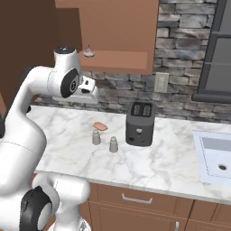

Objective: Pick the shaker and shaker from the counter and place them in the cabinet.

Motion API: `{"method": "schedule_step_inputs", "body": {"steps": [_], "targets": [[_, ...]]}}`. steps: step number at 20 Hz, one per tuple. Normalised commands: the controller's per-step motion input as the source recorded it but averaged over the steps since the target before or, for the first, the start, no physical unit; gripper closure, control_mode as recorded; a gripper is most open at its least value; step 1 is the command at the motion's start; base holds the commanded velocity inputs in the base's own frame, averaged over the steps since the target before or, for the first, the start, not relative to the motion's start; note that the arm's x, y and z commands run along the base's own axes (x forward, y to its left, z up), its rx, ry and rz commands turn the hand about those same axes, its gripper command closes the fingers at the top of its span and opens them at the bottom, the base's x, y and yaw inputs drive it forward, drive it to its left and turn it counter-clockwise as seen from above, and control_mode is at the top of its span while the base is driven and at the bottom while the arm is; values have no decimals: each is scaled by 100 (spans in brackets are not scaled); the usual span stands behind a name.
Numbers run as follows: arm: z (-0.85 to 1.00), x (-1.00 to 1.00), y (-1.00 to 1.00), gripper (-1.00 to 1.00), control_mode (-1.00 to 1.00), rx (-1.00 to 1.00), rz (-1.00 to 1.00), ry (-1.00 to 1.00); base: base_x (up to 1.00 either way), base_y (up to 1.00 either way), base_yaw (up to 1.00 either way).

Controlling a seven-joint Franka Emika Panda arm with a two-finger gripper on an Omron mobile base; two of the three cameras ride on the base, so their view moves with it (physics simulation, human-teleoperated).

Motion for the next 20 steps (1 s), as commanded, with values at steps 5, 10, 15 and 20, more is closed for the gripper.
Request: {"method": "schedule_step_inputs", "body": {"steps": [5,10,15,20], "targets": [[-17,-10,0,-100,-100,0,1,0,0,0,0],[-27,-23,-17,-100,-100,-1,3,-2,0,0,0],[-34,-29,-36,-100,-100,0,1,-1,0,0,0],[-36,-26,-36,-100,-100,0,1,0,0,0,0]]}}
